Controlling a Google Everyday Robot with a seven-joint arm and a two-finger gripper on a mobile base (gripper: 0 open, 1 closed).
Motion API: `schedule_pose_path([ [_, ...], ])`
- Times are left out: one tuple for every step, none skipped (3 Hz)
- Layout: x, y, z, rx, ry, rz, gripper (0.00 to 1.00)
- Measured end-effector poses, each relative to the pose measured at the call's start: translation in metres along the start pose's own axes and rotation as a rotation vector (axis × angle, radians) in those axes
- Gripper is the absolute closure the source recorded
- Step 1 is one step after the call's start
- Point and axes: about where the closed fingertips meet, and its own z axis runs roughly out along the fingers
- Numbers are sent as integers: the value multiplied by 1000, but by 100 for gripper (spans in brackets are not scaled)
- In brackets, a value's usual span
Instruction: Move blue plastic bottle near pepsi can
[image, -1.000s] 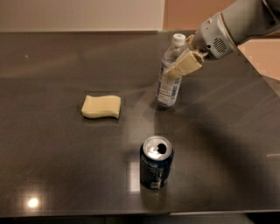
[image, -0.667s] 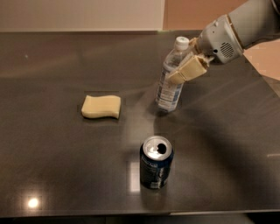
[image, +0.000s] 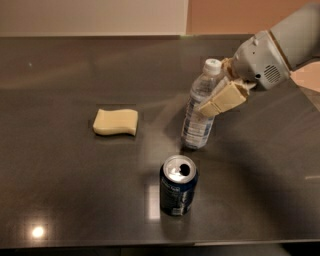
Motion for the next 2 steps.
schedule_pose_path([
  [4, 21, -3, -41, 13, -40, 100],
  [8, 38, -6, -71, 27, -85, 100],
])
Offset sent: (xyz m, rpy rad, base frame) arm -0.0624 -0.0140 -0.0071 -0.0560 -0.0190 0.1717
